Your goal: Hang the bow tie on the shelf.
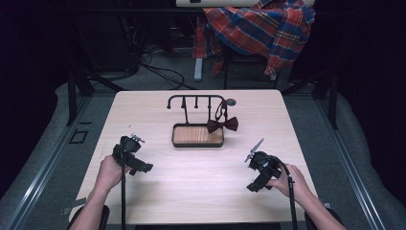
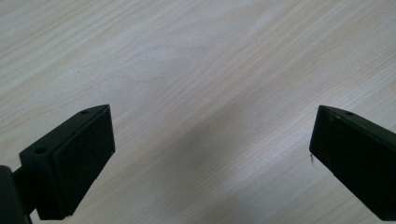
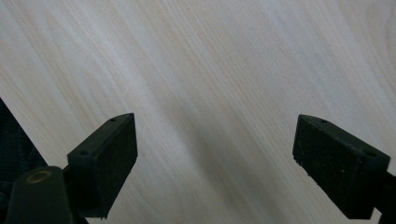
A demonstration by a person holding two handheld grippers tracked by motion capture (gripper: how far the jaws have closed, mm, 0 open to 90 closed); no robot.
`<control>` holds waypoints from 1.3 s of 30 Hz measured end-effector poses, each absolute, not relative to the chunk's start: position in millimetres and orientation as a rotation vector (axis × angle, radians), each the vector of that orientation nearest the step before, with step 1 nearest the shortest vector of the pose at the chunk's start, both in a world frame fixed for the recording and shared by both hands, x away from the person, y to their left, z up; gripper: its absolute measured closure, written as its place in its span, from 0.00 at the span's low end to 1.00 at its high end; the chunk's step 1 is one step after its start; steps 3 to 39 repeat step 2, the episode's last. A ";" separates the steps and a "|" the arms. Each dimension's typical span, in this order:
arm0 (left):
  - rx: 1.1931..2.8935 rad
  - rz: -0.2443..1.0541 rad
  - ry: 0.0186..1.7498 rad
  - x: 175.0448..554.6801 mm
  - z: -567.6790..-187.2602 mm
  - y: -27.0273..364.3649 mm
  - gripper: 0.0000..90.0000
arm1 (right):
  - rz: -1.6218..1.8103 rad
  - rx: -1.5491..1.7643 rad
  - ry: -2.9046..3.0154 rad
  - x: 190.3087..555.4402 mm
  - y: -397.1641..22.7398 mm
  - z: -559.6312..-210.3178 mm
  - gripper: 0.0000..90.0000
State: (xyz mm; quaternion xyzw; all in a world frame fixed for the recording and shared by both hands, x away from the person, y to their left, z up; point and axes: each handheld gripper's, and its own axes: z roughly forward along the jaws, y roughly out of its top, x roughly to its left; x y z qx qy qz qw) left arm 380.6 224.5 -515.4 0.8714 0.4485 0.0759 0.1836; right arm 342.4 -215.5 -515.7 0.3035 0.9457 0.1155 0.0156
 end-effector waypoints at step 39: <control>2.459 0.215 1.268 380.4 -515.2 225.0 0.00 | 0.372 0.944 2.931 343.6 -215.8 -513.6 0.16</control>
